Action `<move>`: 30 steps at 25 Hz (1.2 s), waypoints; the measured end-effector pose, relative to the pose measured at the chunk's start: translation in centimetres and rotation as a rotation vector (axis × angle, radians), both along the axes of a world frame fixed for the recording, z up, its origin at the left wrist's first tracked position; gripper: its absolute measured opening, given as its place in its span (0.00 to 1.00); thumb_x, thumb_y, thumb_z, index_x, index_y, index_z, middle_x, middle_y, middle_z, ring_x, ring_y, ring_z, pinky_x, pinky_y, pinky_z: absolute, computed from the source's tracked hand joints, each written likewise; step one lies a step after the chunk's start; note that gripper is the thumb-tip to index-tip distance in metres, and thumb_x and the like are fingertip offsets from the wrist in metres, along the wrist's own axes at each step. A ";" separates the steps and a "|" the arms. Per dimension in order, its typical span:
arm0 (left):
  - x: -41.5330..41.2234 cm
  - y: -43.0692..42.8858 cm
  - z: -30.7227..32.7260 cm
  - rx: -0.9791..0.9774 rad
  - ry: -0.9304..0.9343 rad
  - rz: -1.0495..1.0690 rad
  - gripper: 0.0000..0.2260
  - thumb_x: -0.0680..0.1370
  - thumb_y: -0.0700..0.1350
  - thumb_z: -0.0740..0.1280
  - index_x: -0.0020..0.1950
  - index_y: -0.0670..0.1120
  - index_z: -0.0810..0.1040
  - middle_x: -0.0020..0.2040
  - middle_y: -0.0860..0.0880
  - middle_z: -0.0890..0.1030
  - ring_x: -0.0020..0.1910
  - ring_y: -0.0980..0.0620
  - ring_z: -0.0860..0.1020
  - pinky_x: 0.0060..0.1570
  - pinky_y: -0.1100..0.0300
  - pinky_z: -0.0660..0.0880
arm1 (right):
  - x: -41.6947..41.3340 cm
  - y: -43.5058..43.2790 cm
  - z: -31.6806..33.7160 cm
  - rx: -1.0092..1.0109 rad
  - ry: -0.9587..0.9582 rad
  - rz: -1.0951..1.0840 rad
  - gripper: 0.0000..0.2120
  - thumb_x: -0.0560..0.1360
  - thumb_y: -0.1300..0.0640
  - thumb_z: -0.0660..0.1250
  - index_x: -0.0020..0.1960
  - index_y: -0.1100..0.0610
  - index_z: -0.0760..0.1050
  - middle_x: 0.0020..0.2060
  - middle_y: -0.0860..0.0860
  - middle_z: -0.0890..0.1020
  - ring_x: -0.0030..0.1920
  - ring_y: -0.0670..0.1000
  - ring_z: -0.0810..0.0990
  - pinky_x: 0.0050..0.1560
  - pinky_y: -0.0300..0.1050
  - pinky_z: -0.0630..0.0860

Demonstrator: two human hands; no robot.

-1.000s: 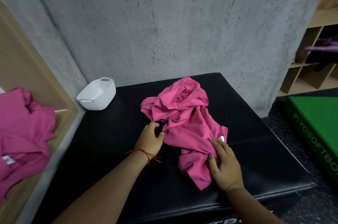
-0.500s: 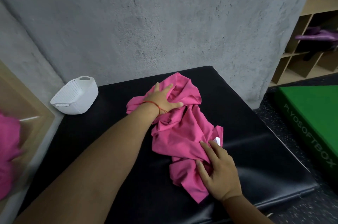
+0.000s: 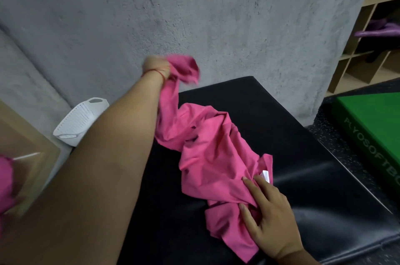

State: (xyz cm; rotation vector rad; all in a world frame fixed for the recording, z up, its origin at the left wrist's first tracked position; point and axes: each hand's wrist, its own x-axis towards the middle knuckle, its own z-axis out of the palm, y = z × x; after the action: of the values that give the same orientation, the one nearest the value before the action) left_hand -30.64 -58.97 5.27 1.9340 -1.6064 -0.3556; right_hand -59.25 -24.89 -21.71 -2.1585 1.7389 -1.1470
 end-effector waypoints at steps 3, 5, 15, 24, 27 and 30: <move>2.8 -0.2 1.8 -0.308 0.214 0.000 0.28 0.73 0.42 0.73 0.72 0.44 0.71 0.63 0.47 0.77 0.61 0.50 0.78 0.64 0.63 0.74 | -0.1 -0.1 -0.1 -0.002 -0.001 -0.001 0.31 0.77 0.37 0.66 0.77 0.46 0.74 0.72 0.48 0.75 0.70 0.51 0.76 0.60 0.53 0.76; 1.9 1.6 -1.5 -0.234 0.100 -0.119 0.21 0.76 0.35 0.68 0.69 0.45 0.73 0.62 0.47 0.78 0.60 0.50 0.78 0.59 0.69 0.72 | 0.0 -0.2 0.0 -0.007 0.002 0.000 0.31 0.77 0.37 0.65 0.77 0.46 0.74 0.72 0.48 0.75 0.70 0.51 0.75 0.61 0.54 0.76; -3.0 22.3 -20.2 -0.081 0.359 0.074 0.23 0.73 0.62 0.75 0.56 0.46 0.77 0.55 0.44 0.79 0.54 0.46 0.81 0.58 0.50 0.78 | 0.3 -0.1 0.1 0.039 0.019 -0.021 0.30 0.79 0.37 0.62 0.79 0.45 0.72 0.72 0.49 0.75 0.69 0.53 0.76 0.61 0.57 0.77; -2.7 28.7 -21.2 0.032 0.160 -0.059 0.07 0.78 0.45 0.73 0.41 0.48 0.79 0.35 0.50 0.82 0.37 0.50 0.81 0.40 0.56 0.75 | 0.2 0.0 1.0 0.047 -0.169 0.028 0.28 0.82 0.40 0.61 0.78 0.51 0.71 0.72 0.47 0.75 0.72 0.50 0.74 0.71 0.51 0.72; 3.2 28.8 -19.8 0.042 0.143 0.119 0.03 0.80 0.45 0.70 0.49 0.47 0.82 0.47 0.45 0.85 0.49 0.42 0.83 0.49 0.52 0.78 | 0.0 -0.3 0.9 0.050 -0.126 -0.017 0.23 0.81 0.42 0.61 0.73 0.50 0.74 0.66 0.45 0.78 0.64 0.51 0.78 0.64 0.54 0.76; 5.0 32.4 -19.1 -0.029 0.171 0.213 0.08 0.80 0.49 0.70 0.56 0.47 0.79 0.55 0.47 0.77 0.54 0.43 0.80 0.55 0.52 0.76 | 0.2 -0.4 0.9 0.047 0.017 -0.054 0.22 0.80 0.45 0.62 0.72 0.48 0.76 0.65 0.45 0.80 0.60 0.53 0.79 0.57 0.54 0.75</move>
State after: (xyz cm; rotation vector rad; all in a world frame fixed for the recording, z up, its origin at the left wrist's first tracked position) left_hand -25.68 -26.59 -13.83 1.9731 -1.2773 -0.3954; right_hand -59.06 -25.31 -20.81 -2.1132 1.8231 -1.0914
